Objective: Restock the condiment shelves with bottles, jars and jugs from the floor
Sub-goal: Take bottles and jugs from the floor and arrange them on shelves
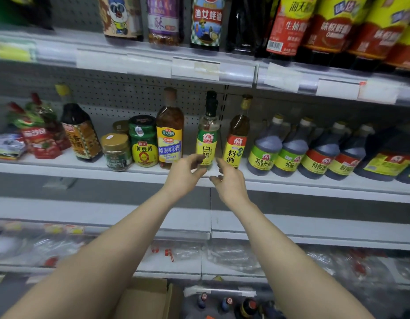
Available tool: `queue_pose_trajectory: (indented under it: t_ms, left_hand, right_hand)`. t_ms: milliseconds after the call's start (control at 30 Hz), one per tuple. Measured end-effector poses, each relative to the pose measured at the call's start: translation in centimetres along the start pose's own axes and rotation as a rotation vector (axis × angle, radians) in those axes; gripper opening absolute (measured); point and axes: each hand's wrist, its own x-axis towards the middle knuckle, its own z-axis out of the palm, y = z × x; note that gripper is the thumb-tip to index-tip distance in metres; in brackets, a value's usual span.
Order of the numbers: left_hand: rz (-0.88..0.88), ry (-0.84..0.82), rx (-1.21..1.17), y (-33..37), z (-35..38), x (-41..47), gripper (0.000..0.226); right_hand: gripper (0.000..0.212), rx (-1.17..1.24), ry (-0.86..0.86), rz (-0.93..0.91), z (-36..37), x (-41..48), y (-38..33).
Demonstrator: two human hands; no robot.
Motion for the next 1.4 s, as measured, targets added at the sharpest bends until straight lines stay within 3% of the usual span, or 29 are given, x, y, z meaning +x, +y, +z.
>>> queue_pose_trajectory:
  t_ms: [367, 633, 1000, 1400]
  left_hand:
    - [-0.028, 0.174, 0.052, 1.9, 1.8, -10.7, 0.041]
    - [-0.194, 0.280, 0.052, -1.1, 3.4, -21.2, 0.041]
    - [-0.430, 0.218, 0.032, -8.5, 6.4, -31.0, 0.039]
    - [-0.771, 0.060, -0.010, -24.0, 13.9, -41.3, 0.041]
  right_hand:
    - [0.049, 0.012, -0.094, -0.203, -2.3, -7.3, 2.1]
    - [0.044, 0.033, -0.258, -0.286, 1.6, -14.9, 4.8]
    - [0.041, 0.022, -0.518, -0.182, 9.0, -23.5, 9.6]
    - [0.042, -0.094, -0.769, 0.027, 21.7, -31.3, 19.5]
